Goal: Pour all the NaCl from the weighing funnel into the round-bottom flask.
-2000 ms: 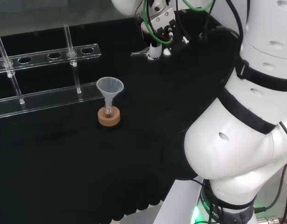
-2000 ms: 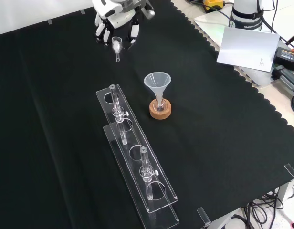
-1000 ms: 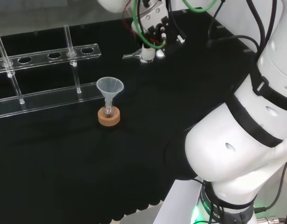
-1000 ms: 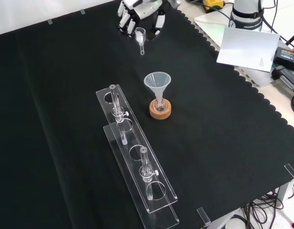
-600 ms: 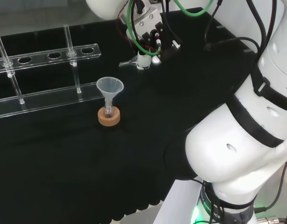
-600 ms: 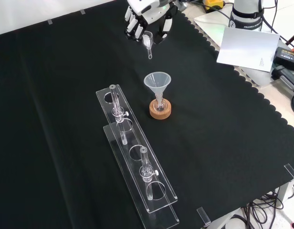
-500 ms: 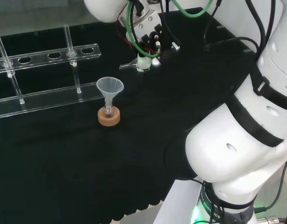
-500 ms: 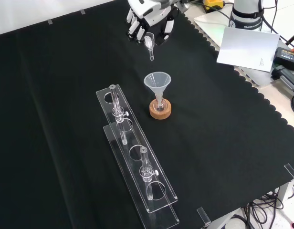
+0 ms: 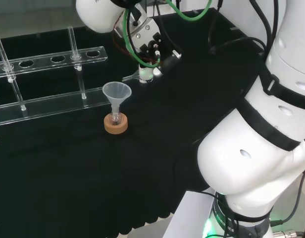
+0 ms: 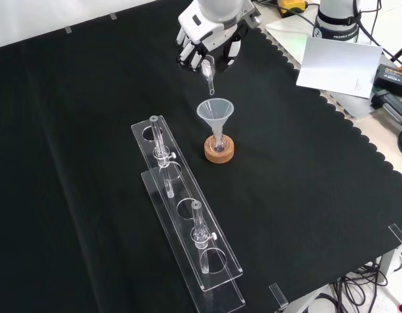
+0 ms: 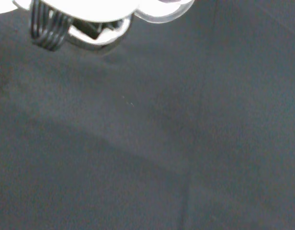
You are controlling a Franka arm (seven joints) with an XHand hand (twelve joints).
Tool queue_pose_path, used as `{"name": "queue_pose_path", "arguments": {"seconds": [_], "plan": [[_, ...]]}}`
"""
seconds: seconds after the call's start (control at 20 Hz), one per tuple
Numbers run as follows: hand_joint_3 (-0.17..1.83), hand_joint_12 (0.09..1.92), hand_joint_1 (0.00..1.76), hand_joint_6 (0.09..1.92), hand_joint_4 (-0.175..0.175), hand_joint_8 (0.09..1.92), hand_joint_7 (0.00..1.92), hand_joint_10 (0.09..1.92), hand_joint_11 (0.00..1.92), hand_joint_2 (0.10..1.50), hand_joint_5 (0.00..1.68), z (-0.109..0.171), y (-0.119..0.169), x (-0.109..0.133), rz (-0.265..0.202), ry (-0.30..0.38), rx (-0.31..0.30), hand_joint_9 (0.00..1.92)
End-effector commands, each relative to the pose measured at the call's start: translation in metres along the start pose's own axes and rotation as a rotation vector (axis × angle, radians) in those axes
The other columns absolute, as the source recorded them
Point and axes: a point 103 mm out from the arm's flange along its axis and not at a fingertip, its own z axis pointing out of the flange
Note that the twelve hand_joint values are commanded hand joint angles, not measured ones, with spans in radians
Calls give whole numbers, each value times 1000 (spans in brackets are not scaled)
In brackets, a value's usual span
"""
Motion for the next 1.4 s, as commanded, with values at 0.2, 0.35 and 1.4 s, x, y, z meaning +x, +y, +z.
{"name": "queue_pose_path", "arguments": {"seconds": [0.2, 0.35, 1.4], "plan": [[567, 933, 1137, 479, 175, 657, 694, 214, 962, 671, 1358, -2, 5, 13, 18, -75, 26, 1160], [567, 933, 1137, 480, 175, 657, 693, 212, 962, 671, 1357, -2, 6, 14, 27, -94, 44, 1161], [567, 929, 1136, 492, 175, 658, 678, 203, 964, 672, 1351, -10, 10, 27, 32, -221, 70, 1165]]}}
